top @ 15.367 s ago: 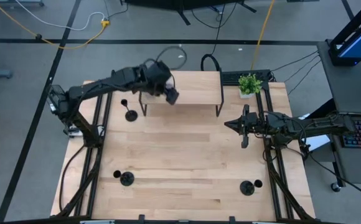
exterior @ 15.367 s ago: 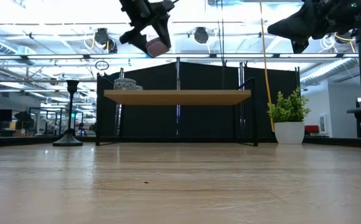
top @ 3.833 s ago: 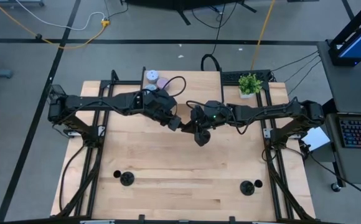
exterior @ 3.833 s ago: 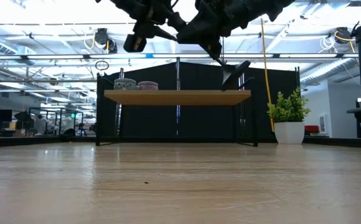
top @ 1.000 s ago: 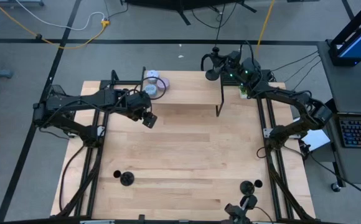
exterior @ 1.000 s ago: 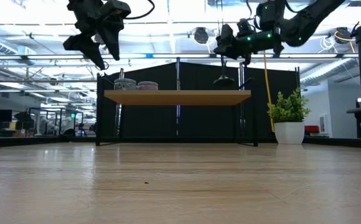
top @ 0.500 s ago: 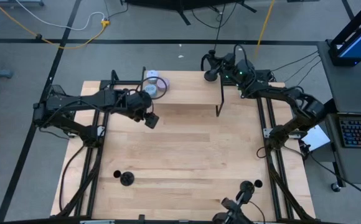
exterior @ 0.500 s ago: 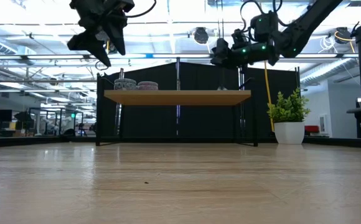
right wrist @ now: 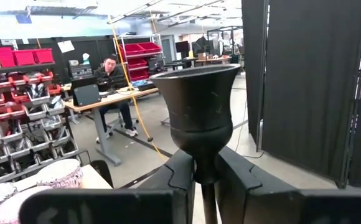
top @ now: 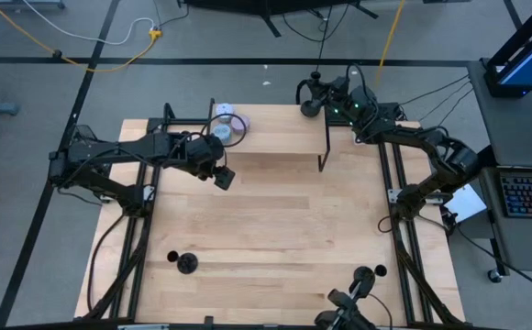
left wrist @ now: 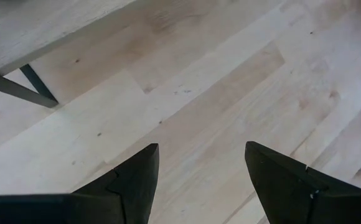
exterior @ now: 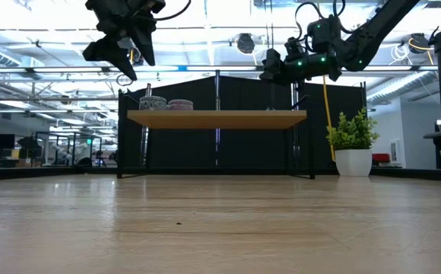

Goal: Pick & Place candle stick holders
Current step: Put the top black candle holder on the shelf

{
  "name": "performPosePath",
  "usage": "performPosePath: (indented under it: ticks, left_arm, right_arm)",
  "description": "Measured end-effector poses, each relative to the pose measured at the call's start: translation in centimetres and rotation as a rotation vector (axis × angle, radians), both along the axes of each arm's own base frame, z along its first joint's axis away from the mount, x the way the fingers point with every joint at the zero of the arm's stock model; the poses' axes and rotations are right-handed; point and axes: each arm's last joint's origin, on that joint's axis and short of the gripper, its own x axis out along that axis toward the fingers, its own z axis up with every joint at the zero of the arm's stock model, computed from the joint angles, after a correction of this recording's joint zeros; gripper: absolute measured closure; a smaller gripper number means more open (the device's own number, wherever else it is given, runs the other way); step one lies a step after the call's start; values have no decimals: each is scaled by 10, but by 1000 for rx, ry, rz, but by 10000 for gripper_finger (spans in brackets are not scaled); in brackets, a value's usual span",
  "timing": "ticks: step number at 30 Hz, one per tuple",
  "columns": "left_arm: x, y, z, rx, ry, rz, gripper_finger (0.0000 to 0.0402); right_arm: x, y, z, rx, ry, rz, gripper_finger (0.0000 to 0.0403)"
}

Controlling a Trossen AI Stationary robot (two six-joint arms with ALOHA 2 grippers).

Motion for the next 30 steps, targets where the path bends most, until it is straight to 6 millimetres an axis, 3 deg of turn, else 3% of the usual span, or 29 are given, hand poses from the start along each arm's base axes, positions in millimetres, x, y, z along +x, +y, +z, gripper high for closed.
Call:
performPosePath:
  ticks: [30]
  left_arm:
    - [0, 0, 0, 7, 1, -10, 156]
  right_arm:
    - [6, 5, -5, 69, 18, 30, 346]
